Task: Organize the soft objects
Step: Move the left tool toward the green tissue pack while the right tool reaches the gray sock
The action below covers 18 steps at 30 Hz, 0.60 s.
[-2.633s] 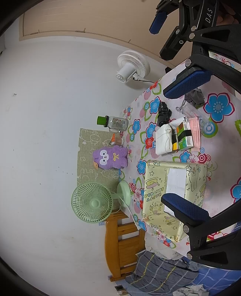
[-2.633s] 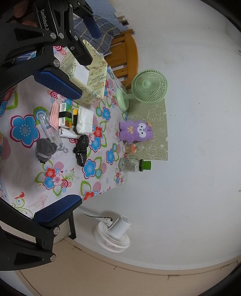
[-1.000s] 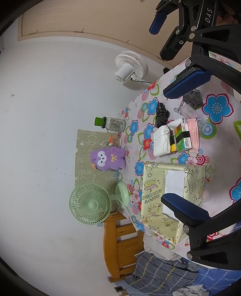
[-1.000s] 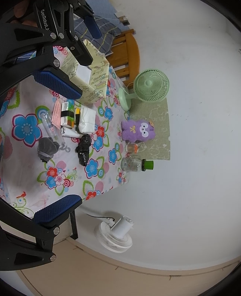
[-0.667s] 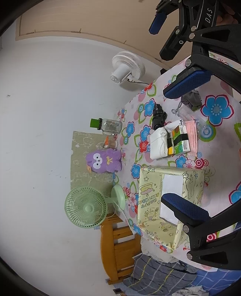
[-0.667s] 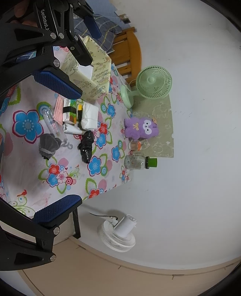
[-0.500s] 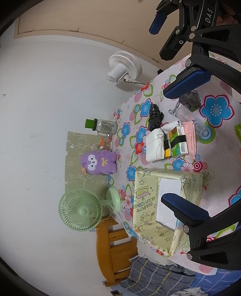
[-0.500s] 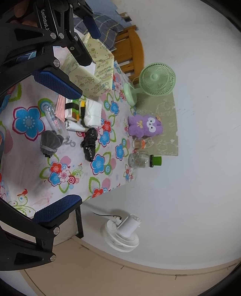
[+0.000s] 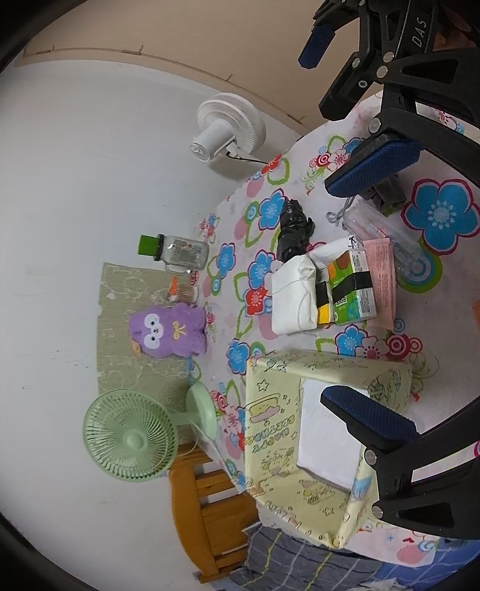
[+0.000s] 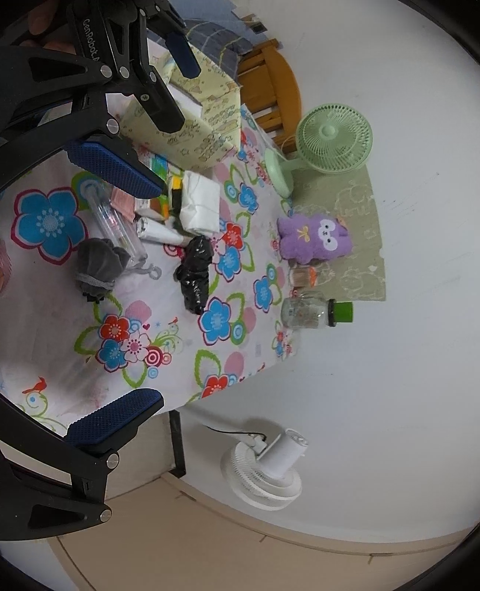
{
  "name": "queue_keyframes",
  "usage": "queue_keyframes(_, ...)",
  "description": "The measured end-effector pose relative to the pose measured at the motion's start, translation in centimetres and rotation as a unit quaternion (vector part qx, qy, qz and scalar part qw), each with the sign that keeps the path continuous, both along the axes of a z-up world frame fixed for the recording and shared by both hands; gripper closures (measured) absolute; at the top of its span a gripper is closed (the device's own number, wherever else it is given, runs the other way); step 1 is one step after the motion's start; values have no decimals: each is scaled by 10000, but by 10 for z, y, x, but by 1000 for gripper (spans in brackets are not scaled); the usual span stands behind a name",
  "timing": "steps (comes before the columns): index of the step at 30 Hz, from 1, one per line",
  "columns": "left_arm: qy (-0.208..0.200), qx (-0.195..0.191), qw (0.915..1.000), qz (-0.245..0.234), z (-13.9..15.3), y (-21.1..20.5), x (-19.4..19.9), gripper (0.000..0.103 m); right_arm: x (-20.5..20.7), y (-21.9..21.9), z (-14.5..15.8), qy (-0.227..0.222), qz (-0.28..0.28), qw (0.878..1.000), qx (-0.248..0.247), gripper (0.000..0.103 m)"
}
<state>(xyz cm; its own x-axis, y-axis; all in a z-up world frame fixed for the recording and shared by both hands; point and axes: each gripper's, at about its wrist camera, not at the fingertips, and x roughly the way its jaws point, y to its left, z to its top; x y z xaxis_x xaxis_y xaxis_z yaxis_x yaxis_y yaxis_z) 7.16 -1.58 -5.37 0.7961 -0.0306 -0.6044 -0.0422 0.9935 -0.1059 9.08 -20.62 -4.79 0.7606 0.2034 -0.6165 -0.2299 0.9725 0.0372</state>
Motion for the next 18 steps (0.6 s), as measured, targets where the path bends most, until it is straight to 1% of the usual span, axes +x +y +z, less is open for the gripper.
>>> queue_keyframes(8,254,32,9997,-44,-16,-8,24,0,22,-6,-19,225,-57,9997,31,0)
queue_keyframes(18,574,-42,9983,-56,-39,-12,50,0,49,-9,-42,494,-101,9987,-32,0)
